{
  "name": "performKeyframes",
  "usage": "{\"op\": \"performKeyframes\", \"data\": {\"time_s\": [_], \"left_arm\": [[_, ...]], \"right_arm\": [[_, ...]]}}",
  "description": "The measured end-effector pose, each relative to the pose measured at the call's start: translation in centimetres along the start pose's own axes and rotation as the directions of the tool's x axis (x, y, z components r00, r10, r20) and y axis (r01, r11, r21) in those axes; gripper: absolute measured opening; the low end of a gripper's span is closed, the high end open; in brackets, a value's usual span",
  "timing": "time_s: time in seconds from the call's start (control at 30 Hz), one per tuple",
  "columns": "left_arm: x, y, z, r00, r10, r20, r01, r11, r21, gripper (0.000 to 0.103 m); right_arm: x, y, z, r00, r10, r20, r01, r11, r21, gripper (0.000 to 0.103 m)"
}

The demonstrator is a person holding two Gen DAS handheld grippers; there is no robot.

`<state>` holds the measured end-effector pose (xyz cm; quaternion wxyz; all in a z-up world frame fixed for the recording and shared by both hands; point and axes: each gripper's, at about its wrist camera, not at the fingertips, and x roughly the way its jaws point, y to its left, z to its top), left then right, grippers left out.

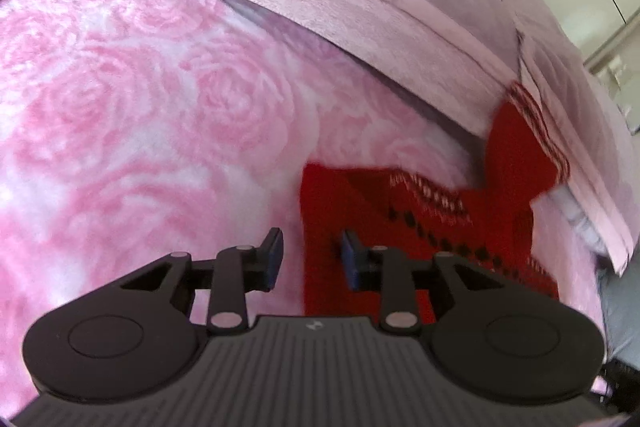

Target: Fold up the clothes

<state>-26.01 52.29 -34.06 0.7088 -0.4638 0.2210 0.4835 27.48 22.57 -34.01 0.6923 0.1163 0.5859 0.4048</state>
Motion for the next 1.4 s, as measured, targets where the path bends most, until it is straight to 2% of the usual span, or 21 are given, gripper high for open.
{"op": "performKeyframes", "data": {"time_s": [0.1, 0.13, 0.17, 0.2, 0.37, 0.47, 0.57, 0.63, 0.7, 0.73, 0.77, 0.87, 1.0, 1.07, 1.1, 1.13, 1.17, 1.2, 1.27, 1.37, 1.4], "left_arm": [[-1.3, 0.1, -1.3, 1.0, 0.001, -0.013, -0.001, 1.0, -0.016, 0.026], [-1.5, 0.1, -1.7, 1.0, -0.001, -0.019, 0.0, 1.0, -0.024, 0.026], [-1.8, 0.0, -2.0, 1.0, 0.0, -0.024, -0.001, 1.0, -0.026, 0.026], [-1.9, -0.1, -2.2, 1.0, 0.001, -0.028, -0.002, 1.0, -0.024, 0.026], [-2.2, -1.7, -3.1, 0.999, 0.025, -0.043, -0.023, 0.998, 0.055, 0.026], [-2.6, -2.9, -3.5, 0.998, 0.037, -0.046, -0.032, 0.994, 0.1, 0.026], [-3.5, -3.9, -4.3, 0.998, 0.039, -0.053, -0.032, 0.991, 0.13, 0.026], [-4.1, -4.4, -4.9, 0.997, 0.036, -0.069, -0.028, 0.992, 0.121, 0.026], [-4.7, -4.8, -5.6, 0.996, 0.032, -0.085, -0.023, 0.994, 0.104, 0.026], [-5.1, -5.1, -6.0, 0.995, 0.027, -0.094, -0.018, 0.995, 0.097, 0.026], [-5.4, -5.3, -6.5, 0.995, 0.021, -0.101, -0.012, 0.996, 0.092, 0.026], [-5.9, -6.1, -8.1, 0.991, 0.003, -0.136, 0.009, 0.996, 0.085, 0.026], [-6.2, -7.1, -10.0, 0.986, -0.012, -0.168, 0.026, 0.996, 0.082, 0.026], [-6.2, -7.6, -10.7, 0.984, -0.024, -0.178, 0.036, 0.997, 0.07, 0.026], [-6.3, -7.8, -11.0, 0.983, -0.031, -0.181, 0.044, 0.997, 0.065, 0.026], [-6.3, -8.0, -11.1, 0.983, -0.038, -0.182, 0.05, 0.997, 0.063, 0.026], [-6.4, -8.2, -11.3, 0.982, -0.044, -0.183, 0.056, 0.996, 0.062, 0.026], [-6.5, -8.3, -11.3, 0.982, -0.049, -0.182, 0.062, 0.996, 0.063, 0.026], [-6.8, -8.2, -11.2, 0.983, -0.053, -0.177, 0.065, 0.996, 0.063, 0.026], [-7.6, -7.1, -10.8, 0.986, -0.046, -0.163, 0.053, 0.998, 0.039, 0.026], [-7.8, -6.6, -10.7, 0.986, -0.042, -0.158, 0.046, 0.999, 0.025, 0.026]], "right_arm": [[1.0, 0.2, -0.7, 0.999, -0.006, -0.039, 0.006, 1.0, 0.009, 0.046], [1.4, 0.5, -0.8, 0.998, -0.027, -0.049, 0.027, 1.0, -0.004, 0.042], [1.8, 0.7, -1.0, 0.997, -0.054, -0.054, 0.052, 0.998, -0.024, 0.009], [1.8, 1.0, -1.2, 0.996, -0.074, -0.053, 0.072, 0.997, -0.041, 0.0], [-0.1, 1.3, -2.5, 0.984, -0.178, -0.021, 0.175, 0.979, -0.102, 0.0], [-0.3, 0.5, -2.9, 0.985, -0.17, -0.024, 0.167, 0.981, -0.099, 0.0], [-2.8, 0.5, -2.9, 0.988, -0.153, -0.001, 0.152, 0.984, -0.089, 0.0], [-5.4, -1.4, -3.4, 0.989, -0.149, 0.01, 0.149, 0.989, -0.01, 0.004], [-8.3, -4.7, -4.1, 0.985, -0.166, 0.038, 0.161, 0.98, 0.121, 0.025], [-9.9, -6.6, -4.6, 0.981, -0.185, 0.061, 0.17, 0.967, 0.192, 0.054], [-11.6, -8.6, -5.1, 0.973, -0.212, 0.09, 0.181, 0.946, 0.267, 0.067], [-16.8, -14.8, -6.6, 0.952, -0.226, 0.208, 0.11, 0.884, 0.454, 0.067], [-20.9, -20.2, -7.7, 0.902, -0.262, 0.343, -0.003, 0.791, 0.612, 0.065], [-21.6, -22.1, -7.9, 0.886, -0.278, 0.37, -0.043, 0.747, 0.663, 0.049], [-21.6, -23.0, -7.9, 0.887, -0.274, 0.372, -0.064, 0.723, 0.688, 0.046], [-21.6, -23.6, -7.9, 0.886, -0.279, 0.37, -0.073, 0.705, 0.705, 0.037], [-21.6, -24.0, -7.7, 0.885, -0.289, 0.365, -0.071, 0.692, 0.718, 0.017], [-21.5, -24.1, -7.4, 0.884, -0.31, 0.349, -0.046, 0.686, 0.726, 0.004], [-21.5, -23.1, -6.6, 0.872, -0.355, 0.336, 0.027, 0.722, 0.692, 0.004], [-21.6, -18.0, -4.4, 0.826, -0.436, 0.356, 0.22, 0.832, 0.509, 0.003], [-21.2, -15.3, -4.6, 0.825, -0.417, 0.38, 0.25, 0.874, 0.416, 0.003]]}}
